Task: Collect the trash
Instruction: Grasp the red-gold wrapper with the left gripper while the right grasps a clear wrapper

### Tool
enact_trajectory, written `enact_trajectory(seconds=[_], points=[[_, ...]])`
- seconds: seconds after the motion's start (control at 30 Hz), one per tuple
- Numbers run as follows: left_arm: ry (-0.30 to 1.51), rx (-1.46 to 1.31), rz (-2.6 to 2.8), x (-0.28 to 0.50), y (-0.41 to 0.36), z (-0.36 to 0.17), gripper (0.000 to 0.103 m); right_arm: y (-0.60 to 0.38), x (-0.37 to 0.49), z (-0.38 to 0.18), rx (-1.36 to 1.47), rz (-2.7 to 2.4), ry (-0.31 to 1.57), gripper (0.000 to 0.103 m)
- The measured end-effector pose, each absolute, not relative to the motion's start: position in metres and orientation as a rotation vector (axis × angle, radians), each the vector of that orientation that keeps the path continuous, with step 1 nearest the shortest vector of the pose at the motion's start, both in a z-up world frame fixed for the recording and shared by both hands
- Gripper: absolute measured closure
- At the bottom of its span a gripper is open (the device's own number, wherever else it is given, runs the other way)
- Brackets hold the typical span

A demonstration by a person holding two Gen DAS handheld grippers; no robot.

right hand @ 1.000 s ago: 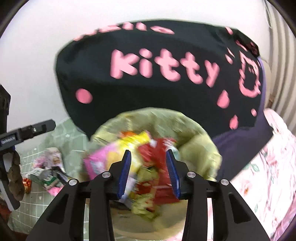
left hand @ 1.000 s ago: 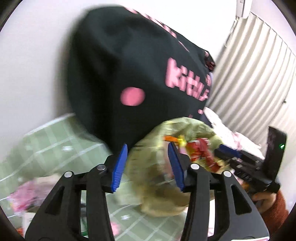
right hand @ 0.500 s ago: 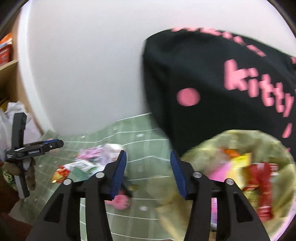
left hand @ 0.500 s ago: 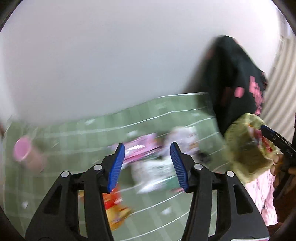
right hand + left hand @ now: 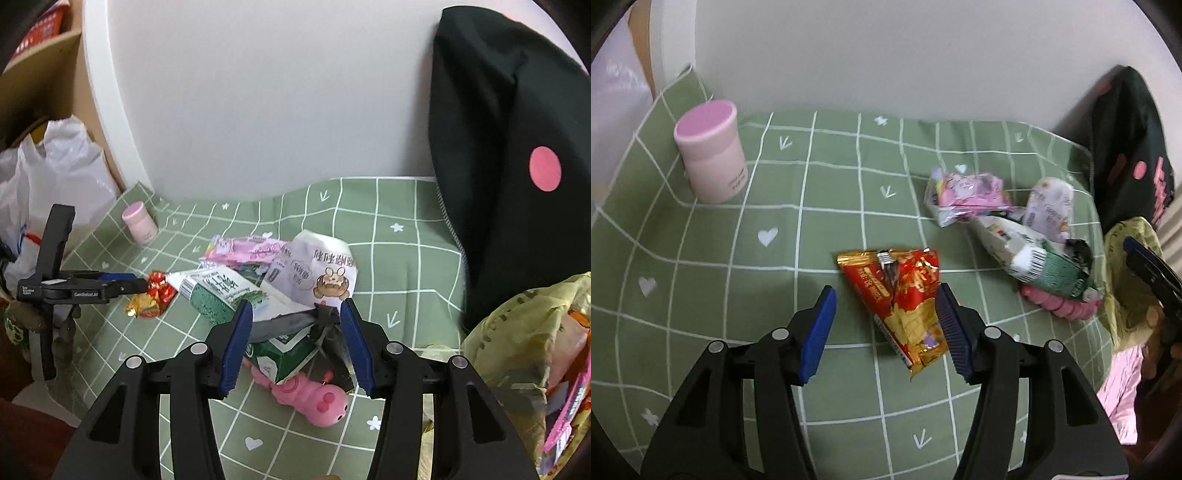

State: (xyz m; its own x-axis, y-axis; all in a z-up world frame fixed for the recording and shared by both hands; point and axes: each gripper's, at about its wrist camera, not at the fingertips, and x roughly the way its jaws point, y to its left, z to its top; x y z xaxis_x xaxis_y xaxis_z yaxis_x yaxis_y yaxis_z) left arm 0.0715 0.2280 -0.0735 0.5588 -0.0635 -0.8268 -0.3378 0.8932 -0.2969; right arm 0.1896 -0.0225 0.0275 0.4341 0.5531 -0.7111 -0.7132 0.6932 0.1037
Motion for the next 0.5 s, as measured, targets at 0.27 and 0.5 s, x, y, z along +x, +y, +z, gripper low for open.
enact_trajectory(seconds=[0.27, 0.5], points=[[0.970, -0.521, 0.154, 0.093, 0.224, -0.078, 0.088, -0.045, 0.203, 0.014, -0.142, 0.726, 0.855, 0.056], [0.937, -0.421, 0.114, 0.102, 0.211, -0.058, 0.091, -0.027, 0.220, 0.005, -0.085, 0.747, 0.890, 0.056]])
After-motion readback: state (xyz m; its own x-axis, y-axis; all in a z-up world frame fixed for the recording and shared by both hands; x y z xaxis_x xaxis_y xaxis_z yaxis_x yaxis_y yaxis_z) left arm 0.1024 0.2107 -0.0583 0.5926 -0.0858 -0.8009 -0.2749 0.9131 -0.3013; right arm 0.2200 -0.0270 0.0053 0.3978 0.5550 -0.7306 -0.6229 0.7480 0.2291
